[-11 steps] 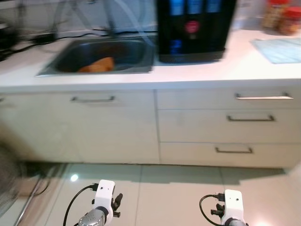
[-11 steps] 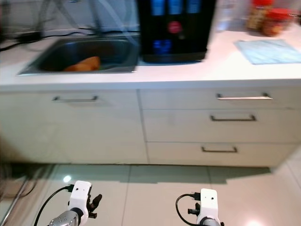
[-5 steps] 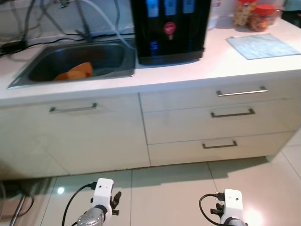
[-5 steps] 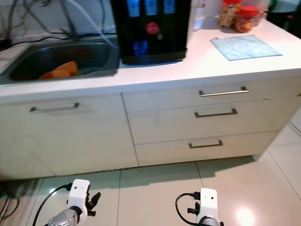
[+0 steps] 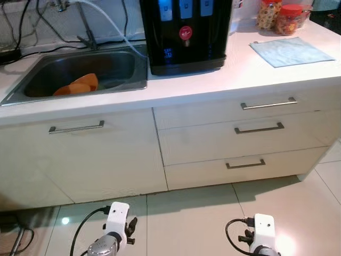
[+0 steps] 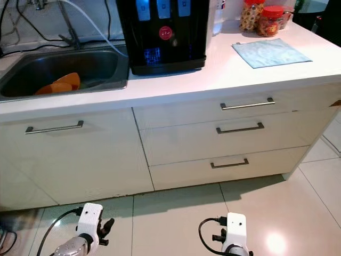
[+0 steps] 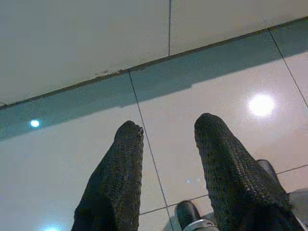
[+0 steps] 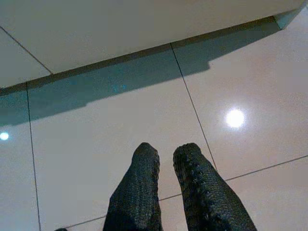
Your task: Kitchen organization
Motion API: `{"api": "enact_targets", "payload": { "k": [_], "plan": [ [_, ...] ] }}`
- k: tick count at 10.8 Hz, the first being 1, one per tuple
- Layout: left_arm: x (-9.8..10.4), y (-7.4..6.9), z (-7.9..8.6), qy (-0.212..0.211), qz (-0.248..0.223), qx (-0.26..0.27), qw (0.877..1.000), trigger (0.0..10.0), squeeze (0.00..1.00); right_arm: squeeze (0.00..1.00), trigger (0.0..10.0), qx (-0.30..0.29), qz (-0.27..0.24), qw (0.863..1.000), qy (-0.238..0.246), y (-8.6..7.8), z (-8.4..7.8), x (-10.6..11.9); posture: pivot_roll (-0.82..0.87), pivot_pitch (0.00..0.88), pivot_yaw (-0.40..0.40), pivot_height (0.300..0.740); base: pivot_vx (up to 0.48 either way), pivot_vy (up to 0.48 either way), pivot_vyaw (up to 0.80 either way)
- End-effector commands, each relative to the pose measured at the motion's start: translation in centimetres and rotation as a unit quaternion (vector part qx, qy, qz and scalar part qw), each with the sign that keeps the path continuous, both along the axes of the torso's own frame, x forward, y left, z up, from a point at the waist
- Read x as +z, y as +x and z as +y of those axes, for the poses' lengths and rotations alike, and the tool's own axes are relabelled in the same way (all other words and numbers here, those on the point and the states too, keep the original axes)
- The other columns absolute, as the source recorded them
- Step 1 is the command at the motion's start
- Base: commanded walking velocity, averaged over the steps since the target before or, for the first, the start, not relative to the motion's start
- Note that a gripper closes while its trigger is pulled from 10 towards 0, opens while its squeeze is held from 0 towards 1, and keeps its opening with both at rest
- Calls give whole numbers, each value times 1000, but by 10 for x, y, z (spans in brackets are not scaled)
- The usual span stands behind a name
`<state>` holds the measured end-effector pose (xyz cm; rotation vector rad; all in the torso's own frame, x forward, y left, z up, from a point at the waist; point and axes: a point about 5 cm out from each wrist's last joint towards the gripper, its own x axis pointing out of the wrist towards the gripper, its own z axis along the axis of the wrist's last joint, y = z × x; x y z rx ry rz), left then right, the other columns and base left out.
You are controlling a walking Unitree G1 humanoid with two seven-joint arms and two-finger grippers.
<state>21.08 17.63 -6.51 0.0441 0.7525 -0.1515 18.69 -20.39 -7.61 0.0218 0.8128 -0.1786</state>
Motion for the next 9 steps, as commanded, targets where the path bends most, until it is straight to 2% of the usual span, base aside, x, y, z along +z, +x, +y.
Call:
{"api": "enact_targets", "payload": {
  "k": [1,4,9],
  "plan": [
    [-1,-1,4,13,6,-3,1000,10000,0,0,10000,-7,6,1000,4,0,2,-1,34,0,134,740,0,-480,-750],
    [-1,-1,3,16,5,-6,1000,10000,0,0,10000,-11,6,1000,5,0,2,-1,33,0,135,740,0,-462,-752],
    [1,3,2,17,-1,-6,1000,10000,0,0,10000,-12,7,1000,5,0,2,-1,34,0,135,740,0,0,-746]
  ]
}}
